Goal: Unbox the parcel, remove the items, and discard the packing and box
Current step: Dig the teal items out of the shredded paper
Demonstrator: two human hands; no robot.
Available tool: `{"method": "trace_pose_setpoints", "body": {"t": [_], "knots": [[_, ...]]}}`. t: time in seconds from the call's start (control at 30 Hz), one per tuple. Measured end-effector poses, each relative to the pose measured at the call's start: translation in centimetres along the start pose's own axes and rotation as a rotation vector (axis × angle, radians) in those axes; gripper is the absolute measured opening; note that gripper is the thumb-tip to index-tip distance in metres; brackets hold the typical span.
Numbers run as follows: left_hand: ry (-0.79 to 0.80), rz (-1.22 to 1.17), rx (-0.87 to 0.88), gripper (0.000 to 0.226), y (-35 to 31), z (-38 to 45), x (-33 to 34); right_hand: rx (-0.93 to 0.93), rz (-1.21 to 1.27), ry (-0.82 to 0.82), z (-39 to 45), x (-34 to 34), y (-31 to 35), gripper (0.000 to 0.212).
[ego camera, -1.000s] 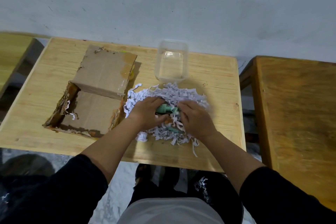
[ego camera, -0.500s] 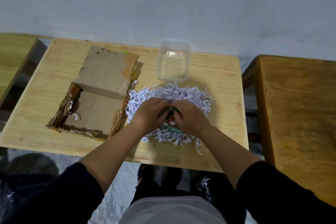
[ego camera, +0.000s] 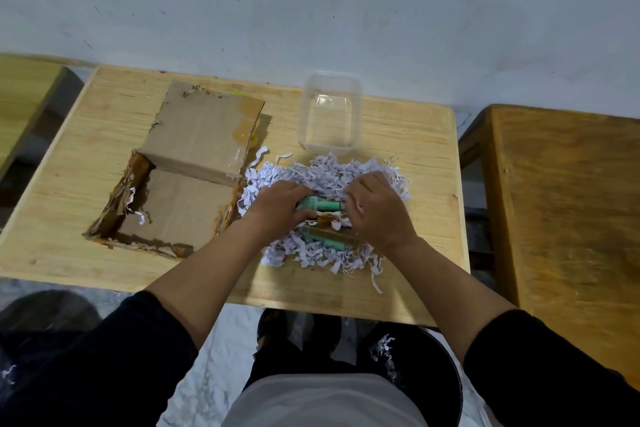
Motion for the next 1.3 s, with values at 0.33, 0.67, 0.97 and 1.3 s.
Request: {"method": "trace_pose_setpoints", "body": {"t": [0.33, 0.67, 0.97, 1.3], "knots": [[-0.065, -0.206, -0.045, 0.038, -0.2, -0.3, 0.2, 0.295, 0.289, 0.225, 0.0, 3.3, -1.9, 0.047], [-0.014, -0.205, -0.010, 0.033, 0.3, -0.6, 0.7, 0.275, 0.223, 0.222, 0.3, 2.6, -2.0, 0.044], [-0.026, -0.179, -0.007, 0.037, 0.9, -1.0, 0.4, 0.278, 0.255, -0.005, -2.3, -1.3, -2.8, 0.036], [-0.025, -0.182, -0.041, 0.033, 1.0, -0.3, 0.9, 0.580, 0.569, -0.401, -4.2, -3.8, -7.3, 0.035]]}}
Point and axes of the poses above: each hand's wrist, its own z-axis towards the middle knuckle, its own x-axis out of the palm, y = z × x, the point moved 6 cm from there along z, towards the middle knuckle, and after that the axes turned 11 degrees about y, right-handed, at the moved point
